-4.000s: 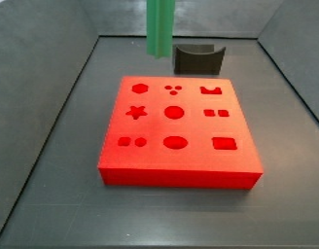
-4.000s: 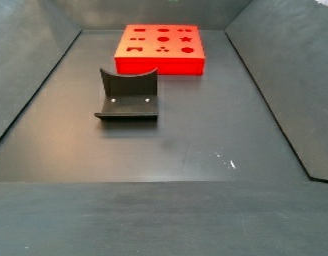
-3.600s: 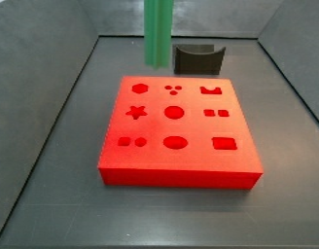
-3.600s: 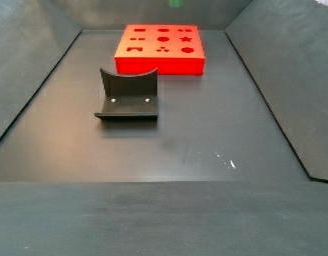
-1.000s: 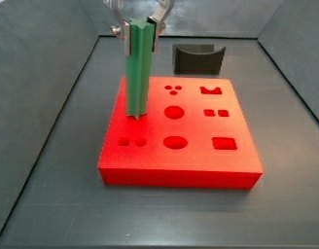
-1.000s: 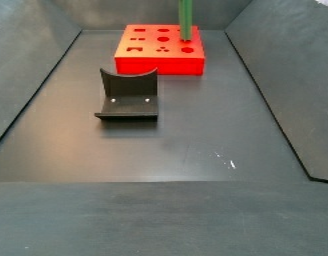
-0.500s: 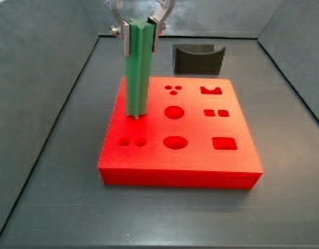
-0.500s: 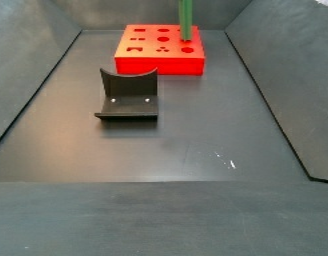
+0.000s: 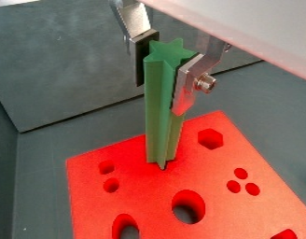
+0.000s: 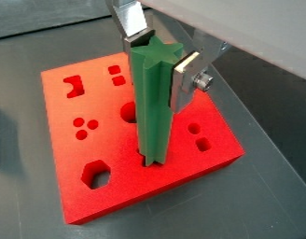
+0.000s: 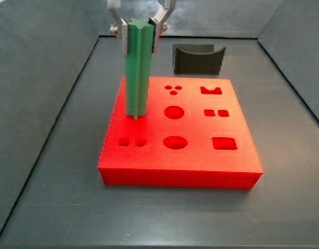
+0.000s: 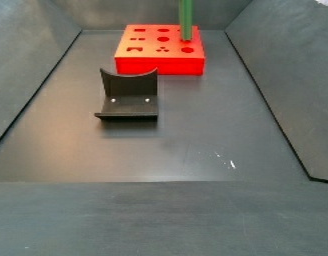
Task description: Insert the star object.
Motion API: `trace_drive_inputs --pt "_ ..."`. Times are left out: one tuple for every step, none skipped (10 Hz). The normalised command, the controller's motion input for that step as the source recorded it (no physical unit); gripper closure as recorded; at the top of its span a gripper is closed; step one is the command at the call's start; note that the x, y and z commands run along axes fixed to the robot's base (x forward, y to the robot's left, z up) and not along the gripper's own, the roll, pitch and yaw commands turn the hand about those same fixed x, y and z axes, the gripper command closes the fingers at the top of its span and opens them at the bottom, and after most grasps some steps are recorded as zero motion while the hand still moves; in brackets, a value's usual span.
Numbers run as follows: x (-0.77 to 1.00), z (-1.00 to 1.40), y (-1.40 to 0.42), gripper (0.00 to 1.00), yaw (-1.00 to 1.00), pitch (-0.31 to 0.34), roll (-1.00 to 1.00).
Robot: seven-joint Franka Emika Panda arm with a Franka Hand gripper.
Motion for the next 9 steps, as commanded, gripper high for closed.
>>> trace_drive_inputs --pt "0.08 -0.1 0.0 1.0 -0.04 -0.014 -0.02" --pt "0.13 -0.1 0.0 1.0 -0.07 -0.014 -0.03" --pt "0.17 -0.05 0.0 1.0 -0.21 0.0 -0.02" --pt "0.11 -0.03 0.01 1.0 -0.21 0.0 0.0" --pt "0.09 -0.03 0.0 1.0 -0.22 0.0 0.0" --pt "0.06 -0.01 0.0 1.0 -0.21 0.0 0.0" --pt "0.05 -0.04 0.0 1.0 -0.19 0.0 -0.02" --pt "0.0 -0.1 0.0 1.0 -0.29 -0.037 -0.08" --pt "0.0 -0.09 0.0 1.0 -0.25 -0.034 -0.06"
